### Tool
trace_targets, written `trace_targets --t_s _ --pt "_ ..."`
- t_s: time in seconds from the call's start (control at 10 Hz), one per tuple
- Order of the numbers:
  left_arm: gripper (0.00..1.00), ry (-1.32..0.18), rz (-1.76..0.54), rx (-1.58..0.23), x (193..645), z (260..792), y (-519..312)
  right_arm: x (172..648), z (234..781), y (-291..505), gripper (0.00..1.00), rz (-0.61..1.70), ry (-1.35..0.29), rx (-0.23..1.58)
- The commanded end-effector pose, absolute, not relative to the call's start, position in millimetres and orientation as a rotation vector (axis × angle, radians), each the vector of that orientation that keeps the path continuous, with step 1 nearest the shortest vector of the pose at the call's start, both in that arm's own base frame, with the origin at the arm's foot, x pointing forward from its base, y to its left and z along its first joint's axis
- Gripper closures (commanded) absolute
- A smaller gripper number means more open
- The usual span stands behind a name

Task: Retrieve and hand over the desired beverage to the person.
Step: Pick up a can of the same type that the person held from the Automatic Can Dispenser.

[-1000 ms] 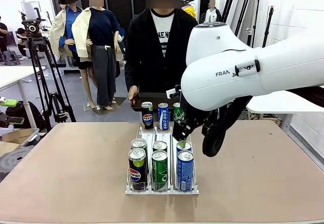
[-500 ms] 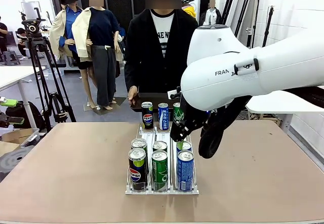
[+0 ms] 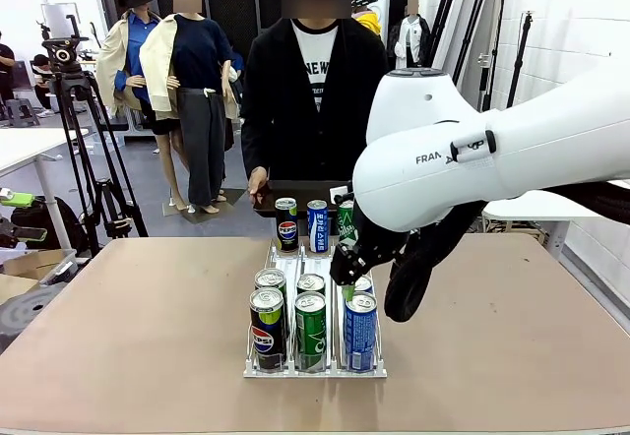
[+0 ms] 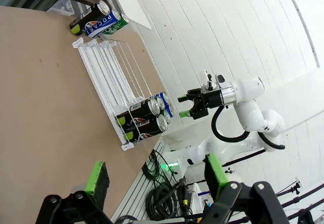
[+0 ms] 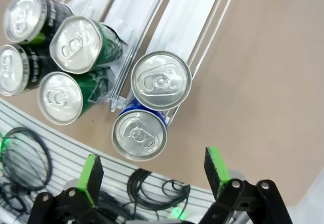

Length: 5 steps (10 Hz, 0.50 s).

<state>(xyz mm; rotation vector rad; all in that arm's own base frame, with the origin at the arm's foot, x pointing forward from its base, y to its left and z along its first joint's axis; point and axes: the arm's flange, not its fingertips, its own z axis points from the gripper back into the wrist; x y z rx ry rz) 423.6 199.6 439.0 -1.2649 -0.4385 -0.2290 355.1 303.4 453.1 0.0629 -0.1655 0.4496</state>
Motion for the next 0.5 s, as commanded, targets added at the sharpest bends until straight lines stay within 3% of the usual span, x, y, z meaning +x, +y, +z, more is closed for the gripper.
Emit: trace_targets --t_s 0.0,0.4 --pt "0.00 -0.439 -0.230 -1.259 423.1 439.6 201.1 359.3 438.9 302.9 0.00 0.422 -0.180 0.071" --pt "0.00 -0.439 -0.230 -1.259 423.1 439.6 201.1 359.6 423.3 305.1 0.00 0.433 -0.159 0.055"
